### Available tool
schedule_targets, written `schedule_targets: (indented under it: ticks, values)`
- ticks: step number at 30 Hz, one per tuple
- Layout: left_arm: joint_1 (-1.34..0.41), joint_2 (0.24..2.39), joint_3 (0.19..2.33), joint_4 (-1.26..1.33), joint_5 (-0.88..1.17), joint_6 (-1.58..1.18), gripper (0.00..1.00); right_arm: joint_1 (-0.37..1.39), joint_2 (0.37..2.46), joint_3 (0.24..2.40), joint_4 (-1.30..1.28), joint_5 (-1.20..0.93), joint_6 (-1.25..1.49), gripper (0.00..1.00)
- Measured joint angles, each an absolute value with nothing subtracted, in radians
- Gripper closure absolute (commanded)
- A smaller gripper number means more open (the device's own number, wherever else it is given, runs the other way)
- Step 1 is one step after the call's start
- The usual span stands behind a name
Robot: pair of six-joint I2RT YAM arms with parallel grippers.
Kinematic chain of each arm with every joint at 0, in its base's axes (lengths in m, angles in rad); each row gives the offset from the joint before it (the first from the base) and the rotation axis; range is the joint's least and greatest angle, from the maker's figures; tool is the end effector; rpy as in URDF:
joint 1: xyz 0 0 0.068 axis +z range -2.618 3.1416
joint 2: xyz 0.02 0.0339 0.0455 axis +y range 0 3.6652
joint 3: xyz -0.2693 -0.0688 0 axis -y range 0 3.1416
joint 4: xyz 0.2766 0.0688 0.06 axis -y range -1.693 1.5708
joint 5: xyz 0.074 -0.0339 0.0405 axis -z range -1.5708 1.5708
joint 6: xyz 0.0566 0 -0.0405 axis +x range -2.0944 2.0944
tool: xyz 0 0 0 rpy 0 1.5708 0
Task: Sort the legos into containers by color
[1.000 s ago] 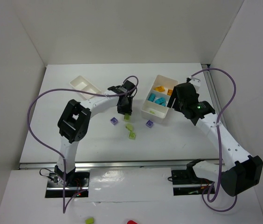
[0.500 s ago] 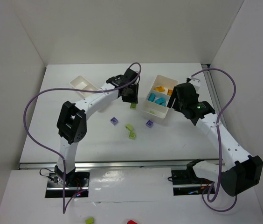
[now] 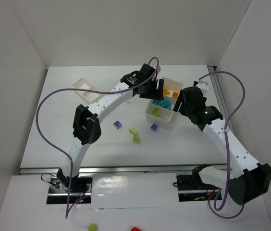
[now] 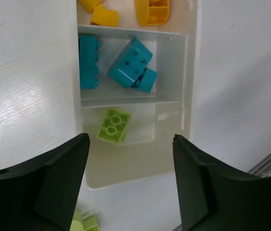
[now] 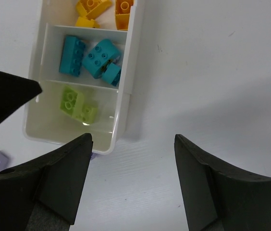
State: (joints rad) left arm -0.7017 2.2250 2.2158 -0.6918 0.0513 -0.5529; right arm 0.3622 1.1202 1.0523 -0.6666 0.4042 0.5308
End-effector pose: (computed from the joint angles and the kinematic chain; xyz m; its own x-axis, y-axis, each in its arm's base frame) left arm 0.4264 -0.3642 0.3005 -0.7735 -0.0330 -0.6330 0.3154 0.8462 -0.4295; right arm 0.2663 0.0771 0.3125 -0.5672 0.2828 -0.7735 0.2717 0.9509 0.1484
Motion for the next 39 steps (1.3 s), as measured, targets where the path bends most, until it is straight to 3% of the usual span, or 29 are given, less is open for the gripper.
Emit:
schedule_targets:
  ticks: [3,5,8,13,17,20,24,27,31,39]
  values:
    - [-0.701,2.259,2.232,-0.716,0.076,-0.550,0.16,0.362,1.099,1.029,-0.665,0.392,0.525,0.24]
    - [-0.701,2.262,2.234,-0.729,0.088,-0.551,0.24,0.363,1.080,0.999,-0.651,0.366,0.511,0.24]
    - [-0.700,2.244,2.232,-0.733,0.090,-0.550,0.28,0.374,1.065,0.962,-0.625,0.298,0.477,0.24]
    - [-0.670,2.051,2.003,-0.717,0.047,-0.549,0.30,0.512,1.079,0.941,-0.559,0.205,0.435,0.24]
    - [-0.576,1.857,1.779,-0.717,0.013,-0.550,0.25,0.657,1.149,0.945,-0.516,0.183,0.410,0.24]
    - [-0.500,1.769,1.654,-0.718,-0.027,-0.553,0.21,0.766,1.230,0.950,-0.493,0.171,0.394,0.14]
    - [-0.464,1.739,1.539,-0.723,-0.064,-0.555,0.09,0.865,1.377,0.986,-0.470,0.159,0.384,0.10]
    - [-0.471,1.739,1.477,-0.734,-0.074,-0.556,0.08,0.893,1.486,1.006,-0.453,0.153,0.397,0.05]
    - [-0.474,1.740,1.452,-0.740,-0.076,-0.556,0.08,0.918,1.585,1.010,-0.446,0.162,0.427,0.05]
    - [-0.473,1.765,1.443,-0.735,-0.076,-0.558,0.11,0.936,1.647,1.010,-0.385,0.176,0.463,0.18]
